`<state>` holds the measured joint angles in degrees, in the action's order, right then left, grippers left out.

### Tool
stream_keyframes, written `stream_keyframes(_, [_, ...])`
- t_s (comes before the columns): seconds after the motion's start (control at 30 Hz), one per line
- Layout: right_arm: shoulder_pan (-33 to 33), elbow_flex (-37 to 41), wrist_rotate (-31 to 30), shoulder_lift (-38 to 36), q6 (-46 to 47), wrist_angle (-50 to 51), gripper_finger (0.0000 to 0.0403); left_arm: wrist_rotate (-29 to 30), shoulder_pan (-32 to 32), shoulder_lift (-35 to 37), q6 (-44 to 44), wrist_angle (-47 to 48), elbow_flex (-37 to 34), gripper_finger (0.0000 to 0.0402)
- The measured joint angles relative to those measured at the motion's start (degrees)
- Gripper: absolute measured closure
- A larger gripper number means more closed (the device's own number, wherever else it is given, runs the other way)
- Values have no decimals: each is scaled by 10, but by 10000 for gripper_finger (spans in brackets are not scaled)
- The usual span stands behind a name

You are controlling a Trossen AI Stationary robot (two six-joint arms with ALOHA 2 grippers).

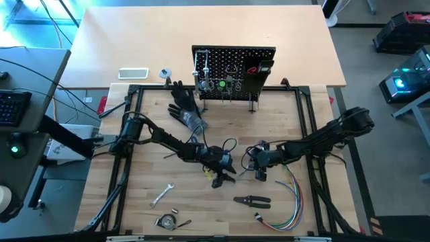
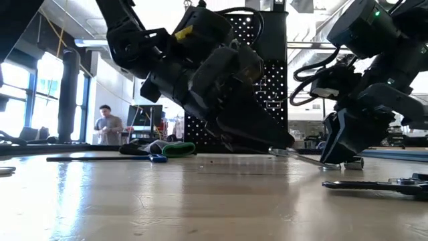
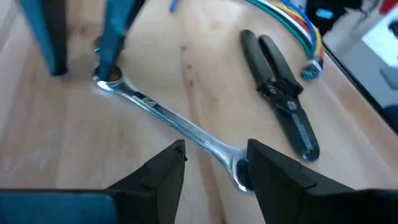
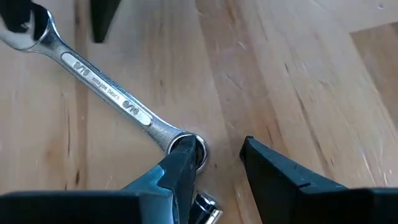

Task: Hang tools onto peg board
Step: Hang the silver wrench on the pegboard

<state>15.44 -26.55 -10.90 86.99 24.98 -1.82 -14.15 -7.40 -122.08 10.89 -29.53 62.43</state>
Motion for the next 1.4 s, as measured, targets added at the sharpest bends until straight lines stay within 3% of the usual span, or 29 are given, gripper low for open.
stream_keyframes(0.27, [-1,0,-37,2,42,-18,270,59,0,0,11,16,0,188])
stream_keyframes(0.47, [-1,0,-77,3,69,-26,270,71,-1,0,10,54,15,151])
stream_keyframes(0.67, [-1,0,-77,2,78,-28,270,75,-1,1,-32,155,52,147])
stream_keyframes(0.87, [11,-1,-60,2,83,-24,270,115,-1,4,-71,251,76,147])
stream_keyframes(1.4, [39,-1,-40,2,105,-19,270,150,22,91,-112,280,82,147])
